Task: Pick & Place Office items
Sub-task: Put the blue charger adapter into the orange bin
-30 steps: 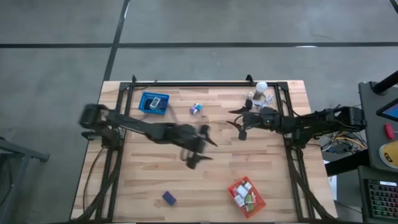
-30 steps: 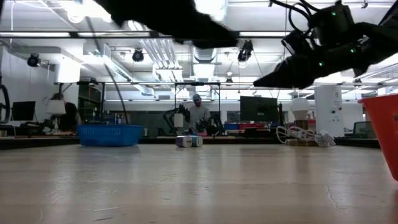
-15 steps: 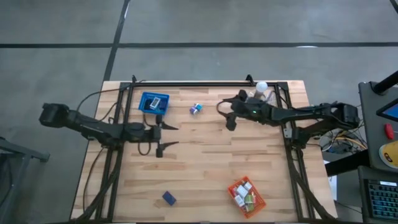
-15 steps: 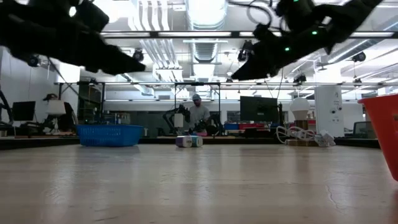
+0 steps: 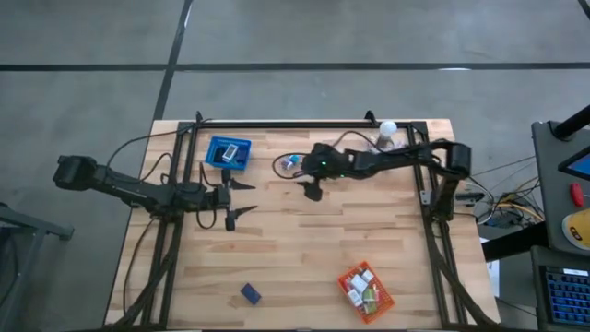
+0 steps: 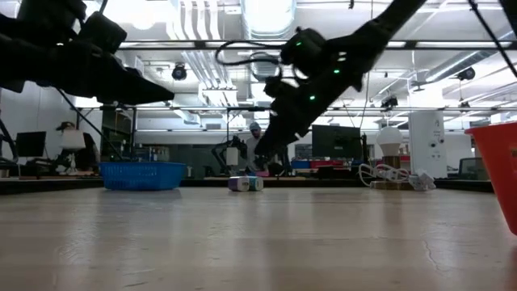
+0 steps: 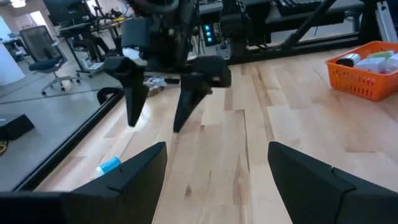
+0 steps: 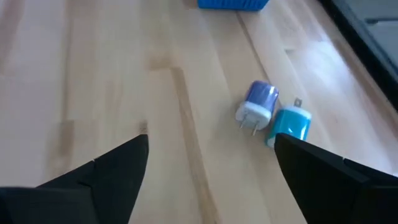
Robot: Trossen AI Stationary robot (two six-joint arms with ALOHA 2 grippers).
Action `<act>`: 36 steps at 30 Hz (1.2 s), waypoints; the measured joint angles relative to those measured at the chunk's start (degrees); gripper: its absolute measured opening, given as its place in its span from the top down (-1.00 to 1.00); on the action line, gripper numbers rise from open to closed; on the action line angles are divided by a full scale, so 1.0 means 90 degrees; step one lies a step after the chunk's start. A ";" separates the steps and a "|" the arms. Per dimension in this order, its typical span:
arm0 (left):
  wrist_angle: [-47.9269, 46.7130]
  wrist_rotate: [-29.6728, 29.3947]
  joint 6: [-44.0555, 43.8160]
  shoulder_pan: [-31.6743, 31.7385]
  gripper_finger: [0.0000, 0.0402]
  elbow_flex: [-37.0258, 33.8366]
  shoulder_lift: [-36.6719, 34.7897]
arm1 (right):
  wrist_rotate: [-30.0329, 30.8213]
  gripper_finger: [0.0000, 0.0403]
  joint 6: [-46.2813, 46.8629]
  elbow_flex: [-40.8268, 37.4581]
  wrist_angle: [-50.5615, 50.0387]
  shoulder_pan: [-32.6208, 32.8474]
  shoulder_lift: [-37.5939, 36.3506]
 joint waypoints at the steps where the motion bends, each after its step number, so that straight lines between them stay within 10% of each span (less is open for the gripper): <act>1: -0.0001 -0.0005 -0.0048 0.0001 -0.40 -0.0012 -0.0002 | 0.0001 -0.73 -0.0019 0.0199 -0.0199 -0.0005 0.0158; 36: 0.0001 0.0043 -0.0159 -0.0006 -0.40 -0.0016 0.0022 | -0.0002 -0.71 -0.0165 0.2549 -0.1945 -0.1025 0.2019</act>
